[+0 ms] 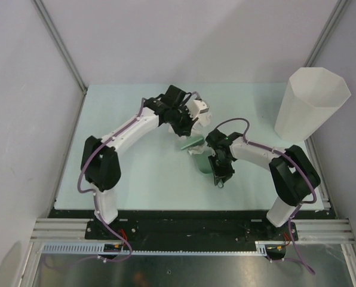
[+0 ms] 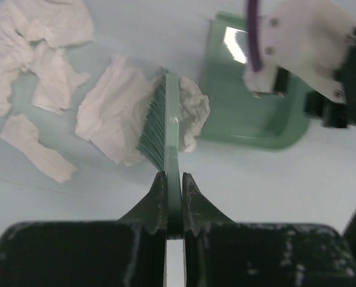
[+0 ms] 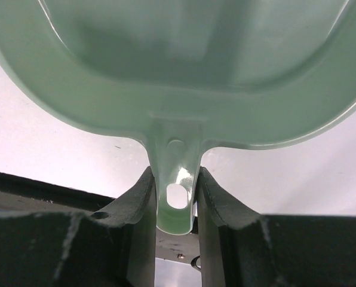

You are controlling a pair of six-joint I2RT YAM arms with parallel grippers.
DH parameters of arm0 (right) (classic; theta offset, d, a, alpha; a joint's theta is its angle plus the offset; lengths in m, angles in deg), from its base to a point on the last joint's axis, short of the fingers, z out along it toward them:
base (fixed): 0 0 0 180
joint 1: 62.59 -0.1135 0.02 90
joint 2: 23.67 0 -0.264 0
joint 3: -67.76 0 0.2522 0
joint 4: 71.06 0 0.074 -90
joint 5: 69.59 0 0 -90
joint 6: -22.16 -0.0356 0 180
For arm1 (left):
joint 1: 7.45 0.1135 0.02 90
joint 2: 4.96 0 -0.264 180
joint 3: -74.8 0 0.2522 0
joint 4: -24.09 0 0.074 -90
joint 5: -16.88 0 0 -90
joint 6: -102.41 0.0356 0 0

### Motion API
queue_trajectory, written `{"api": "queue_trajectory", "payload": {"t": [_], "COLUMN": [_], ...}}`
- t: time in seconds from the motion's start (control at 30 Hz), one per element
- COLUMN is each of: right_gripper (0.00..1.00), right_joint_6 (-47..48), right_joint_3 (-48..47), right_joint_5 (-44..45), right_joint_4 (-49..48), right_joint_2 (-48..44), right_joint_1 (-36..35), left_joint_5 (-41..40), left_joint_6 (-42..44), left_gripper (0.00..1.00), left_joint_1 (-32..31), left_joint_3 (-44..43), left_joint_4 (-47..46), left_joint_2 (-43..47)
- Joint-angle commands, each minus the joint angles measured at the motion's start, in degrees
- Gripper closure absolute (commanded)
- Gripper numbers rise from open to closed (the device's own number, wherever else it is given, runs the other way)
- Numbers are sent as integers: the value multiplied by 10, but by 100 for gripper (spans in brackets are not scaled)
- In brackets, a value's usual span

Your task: Sweep away the paper scraps from the table

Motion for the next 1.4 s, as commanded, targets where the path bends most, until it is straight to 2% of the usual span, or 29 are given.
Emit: {"api": "queue_trajectory", "payload": {"t": [0.0, 0.27, 0.5, 0.73, 0.9, 1.03, 1.2, 1.37], "right_gripper": [100, 100, 100, 100, 100, 100, 100, 100], "right_joint_6": [10, -18, -21, 15, 45, 52, 50, 59], "right_joint_3": [-18, -18, -18, -21, -51, -71, -77, -77], "right_joint_5": [7, 2, -7, 0, 38, 60, 95, 106], "right_joint_4": [14, 87, 113, 55, 20, 0, 17, 64], "right_joint_2": [5, -27, -38, 4, 53, 56, 20, -52], "right_joint_1": [-26, -92, -116, -87, -83, -78, -63, -52], "left_joint_5": [94, 131, 36, 30, 110, 158, 133, 74], "left_joint_6": [10, -27, -31, -50, -45, -36, -40, -59], "left_gripper": [100, 100, 100, 100, 100, 100, 100, 100], "left_joint_1": [2, 32, 78, 99, 88, 74, 87, 133], "left_joint_3": [63, 57, 52, 55, 77, 95, 89, 63], "left_joint_4": [47, 53, 53, 53, 53, 53, 53, 53], "left_joint_2": [100, 172, 161, 102, 97, 103, 124, 141]}}
